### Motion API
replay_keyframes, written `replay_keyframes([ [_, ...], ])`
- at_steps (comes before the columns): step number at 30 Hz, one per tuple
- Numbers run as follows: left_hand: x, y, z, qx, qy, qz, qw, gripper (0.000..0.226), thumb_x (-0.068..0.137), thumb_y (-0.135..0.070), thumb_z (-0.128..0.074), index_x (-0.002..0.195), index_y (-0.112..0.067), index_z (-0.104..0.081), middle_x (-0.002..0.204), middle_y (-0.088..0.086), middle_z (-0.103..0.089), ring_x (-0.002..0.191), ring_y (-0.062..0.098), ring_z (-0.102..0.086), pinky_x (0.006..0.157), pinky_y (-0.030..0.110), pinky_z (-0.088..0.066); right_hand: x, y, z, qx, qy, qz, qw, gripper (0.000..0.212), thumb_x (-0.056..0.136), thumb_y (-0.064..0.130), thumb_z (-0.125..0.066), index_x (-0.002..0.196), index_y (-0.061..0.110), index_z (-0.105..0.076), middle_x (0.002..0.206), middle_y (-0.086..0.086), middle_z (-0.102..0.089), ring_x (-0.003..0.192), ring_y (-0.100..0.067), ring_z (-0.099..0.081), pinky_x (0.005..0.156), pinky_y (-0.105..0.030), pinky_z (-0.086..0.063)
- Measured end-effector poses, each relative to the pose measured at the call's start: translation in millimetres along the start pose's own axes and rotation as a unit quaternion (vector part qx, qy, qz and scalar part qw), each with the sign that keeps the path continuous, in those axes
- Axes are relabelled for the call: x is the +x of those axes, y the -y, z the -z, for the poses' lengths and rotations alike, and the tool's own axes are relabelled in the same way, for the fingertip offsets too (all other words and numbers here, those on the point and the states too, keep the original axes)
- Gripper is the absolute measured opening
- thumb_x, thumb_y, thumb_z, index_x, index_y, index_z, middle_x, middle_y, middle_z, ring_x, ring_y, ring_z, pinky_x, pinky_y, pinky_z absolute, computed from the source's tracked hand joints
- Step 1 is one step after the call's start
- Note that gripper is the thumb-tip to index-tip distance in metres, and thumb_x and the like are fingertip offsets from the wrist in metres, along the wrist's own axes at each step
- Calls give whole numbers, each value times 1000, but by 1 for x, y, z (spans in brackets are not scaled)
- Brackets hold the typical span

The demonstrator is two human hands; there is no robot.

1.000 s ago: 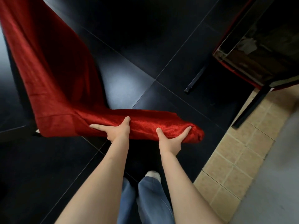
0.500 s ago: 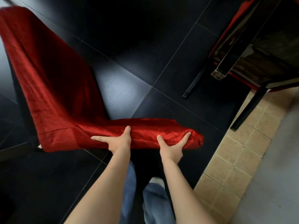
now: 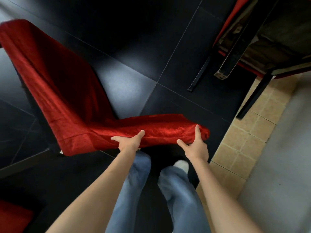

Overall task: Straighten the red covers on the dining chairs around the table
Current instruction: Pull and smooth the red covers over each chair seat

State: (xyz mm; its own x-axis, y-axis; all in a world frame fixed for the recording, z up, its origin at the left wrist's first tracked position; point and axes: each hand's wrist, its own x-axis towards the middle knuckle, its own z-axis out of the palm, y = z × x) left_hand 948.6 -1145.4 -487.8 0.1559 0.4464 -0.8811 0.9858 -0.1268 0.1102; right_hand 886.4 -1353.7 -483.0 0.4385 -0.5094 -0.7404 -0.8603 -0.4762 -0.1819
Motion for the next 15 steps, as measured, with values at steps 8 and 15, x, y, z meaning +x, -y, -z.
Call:
replay_keyframes([
  [8, -46, -6, -22, 386, 67, -232, 890, 39, 72, -50, -78, 75, -14, -63, 84, 11, -68, 89, 29, -67, 65, 30, -49, 33, -14, 43, -206, 33, 99, 973, 103, 72, 48, -81, 151, 41, -15, 126, -12, -45, 106, -27, -57, 74, -34, -49],
  [15, -47, -5, -63, 396, 37, -430, 810, 58, 71, -42, -80, 123, -27, -60, 113, -4, -63, 111, 20, -54, 90, 33, -45, 73, -31, 64, -221, 89, 172, 956, 102, 68, 42, -85, 149, 43, -23, 128, -5, -34, 115, -25, -45, 80, -35, -47],
])
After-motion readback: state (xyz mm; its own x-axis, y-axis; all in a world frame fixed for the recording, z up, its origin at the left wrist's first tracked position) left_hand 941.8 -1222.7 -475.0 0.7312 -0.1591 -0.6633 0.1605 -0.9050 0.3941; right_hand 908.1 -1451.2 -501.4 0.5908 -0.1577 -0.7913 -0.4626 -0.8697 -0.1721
